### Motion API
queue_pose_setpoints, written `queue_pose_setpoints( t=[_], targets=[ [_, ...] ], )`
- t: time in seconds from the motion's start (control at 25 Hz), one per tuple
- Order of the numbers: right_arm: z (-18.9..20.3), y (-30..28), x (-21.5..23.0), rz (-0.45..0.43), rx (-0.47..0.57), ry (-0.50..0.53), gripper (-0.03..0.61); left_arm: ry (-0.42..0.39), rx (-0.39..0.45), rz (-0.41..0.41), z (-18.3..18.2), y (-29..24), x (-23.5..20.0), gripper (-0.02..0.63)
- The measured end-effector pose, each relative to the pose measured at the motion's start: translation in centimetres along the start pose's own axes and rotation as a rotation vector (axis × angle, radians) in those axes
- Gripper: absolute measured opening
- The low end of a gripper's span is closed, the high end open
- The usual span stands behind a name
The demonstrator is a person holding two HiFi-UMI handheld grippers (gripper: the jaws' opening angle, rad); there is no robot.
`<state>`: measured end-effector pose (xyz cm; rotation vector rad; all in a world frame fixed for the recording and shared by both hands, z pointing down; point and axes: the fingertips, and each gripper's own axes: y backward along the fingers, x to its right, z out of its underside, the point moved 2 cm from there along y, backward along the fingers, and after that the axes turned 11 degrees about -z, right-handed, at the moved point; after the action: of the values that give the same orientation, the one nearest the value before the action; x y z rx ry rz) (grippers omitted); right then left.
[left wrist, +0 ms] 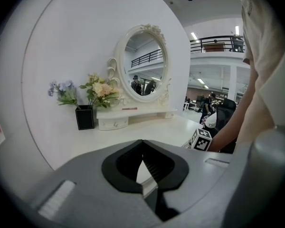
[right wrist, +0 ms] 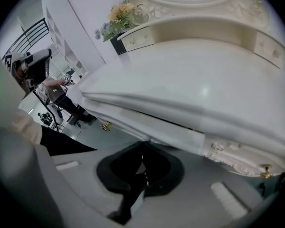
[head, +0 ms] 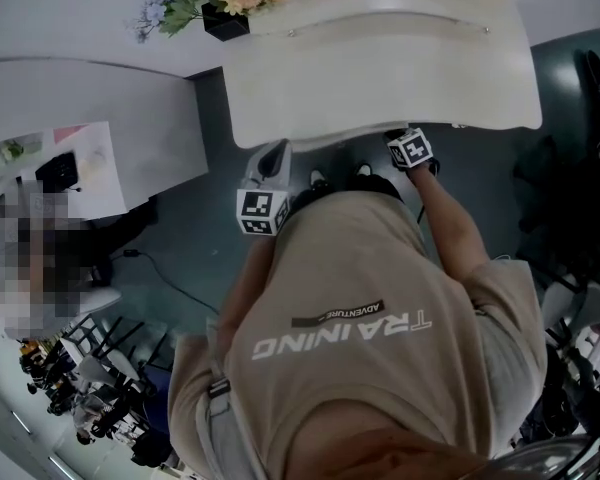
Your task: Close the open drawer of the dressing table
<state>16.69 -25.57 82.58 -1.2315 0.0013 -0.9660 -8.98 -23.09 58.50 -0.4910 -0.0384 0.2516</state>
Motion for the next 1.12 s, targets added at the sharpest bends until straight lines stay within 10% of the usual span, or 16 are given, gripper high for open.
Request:
queue_pose_setpoints(
  t=[0.8, 1.12],
  targets=[
    [-1.4, 0.2, 1.4, 0.032, 0.072, -0.057, 0.005, 0.015, 0.006, -0.035, -0.7, 0.4, -0.7, 0.006],
    [0.6, 4.2, -3.1, 0.037, 0.093, 0.077, 0.005, -0.001, 0.047, 0.028, -1.0, 0.8, 0.0, 0.006]
  ],
)
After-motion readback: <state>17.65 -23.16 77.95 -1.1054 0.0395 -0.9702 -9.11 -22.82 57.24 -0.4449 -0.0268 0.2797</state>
